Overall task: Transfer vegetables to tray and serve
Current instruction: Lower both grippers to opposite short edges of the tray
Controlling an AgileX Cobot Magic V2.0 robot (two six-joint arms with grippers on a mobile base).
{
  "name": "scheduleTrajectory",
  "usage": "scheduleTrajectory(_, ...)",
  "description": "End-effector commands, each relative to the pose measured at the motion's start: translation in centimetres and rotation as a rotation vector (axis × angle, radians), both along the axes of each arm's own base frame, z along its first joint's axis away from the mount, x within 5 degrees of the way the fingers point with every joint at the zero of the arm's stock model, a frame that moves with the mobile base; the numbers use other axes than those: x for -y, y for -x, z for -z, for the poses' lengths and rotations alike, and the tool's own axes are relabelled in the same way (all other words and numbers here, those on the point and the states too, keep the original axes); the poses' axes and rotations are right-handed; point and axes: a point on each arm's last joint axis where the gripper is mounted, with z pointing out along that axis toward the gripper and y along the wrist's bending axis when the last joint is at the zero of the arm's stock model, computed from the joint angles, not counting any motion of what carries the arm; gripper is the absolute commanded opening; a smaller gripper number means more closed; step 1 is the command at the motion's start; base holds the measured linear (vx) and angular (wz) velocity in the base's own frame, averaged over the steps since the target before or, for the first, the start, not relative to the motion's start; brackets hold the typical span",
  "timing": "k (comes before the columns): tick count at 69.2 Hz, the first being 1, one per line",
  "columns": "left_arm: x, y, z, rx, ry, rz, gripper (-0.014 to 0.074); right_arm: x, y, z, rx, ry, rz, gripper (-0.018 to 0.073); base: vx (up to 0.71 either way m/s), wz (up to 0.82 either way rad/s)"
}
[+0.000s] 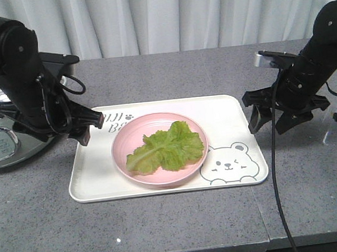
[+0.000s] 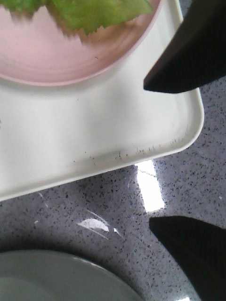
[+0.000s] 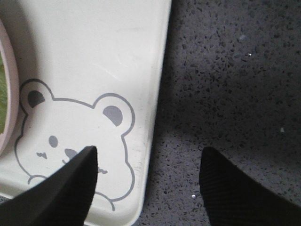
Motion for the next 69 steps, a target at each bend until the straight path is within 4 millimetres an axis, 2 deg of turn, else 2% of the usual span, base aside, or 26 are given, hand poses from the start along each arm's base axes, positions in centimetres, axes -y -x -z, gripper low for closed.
scheduleTrajectory(1, -0.1, 0.5, -1.9, 0.06, 0.034, -0.01, 0.0513, -0.1, 0.5, -2.7, 0.08, -0.027, -0.006, 0.0452, 0.0, 0.0)
scheduleTrajectory(26, -0.3, 0.3, -1.8, 0.06, 0.004, -0.009, 0.0505, -1.0, 0.4, -2.6, 0.092, -0.027, -0.023, 0.0452, 0.0, 0.0)
scheduleTrajectory(50, -0.4, 0.2, -1.8, 0.074, -0.001, -0.007, 0.0417, -1.3, -0.2, -0.6, 0.037, -0.018, -0.029, 0.0452, 0.0, 0.0)
scheduleTrajectory(69, -0.3, 0.0, -1.8, 0.091, 0.003, -0.005, 0.0405, -1.3, -0.5, 0.1, 0.019, -0.019, -0.029, 0.0452, 0.0, 0.0)
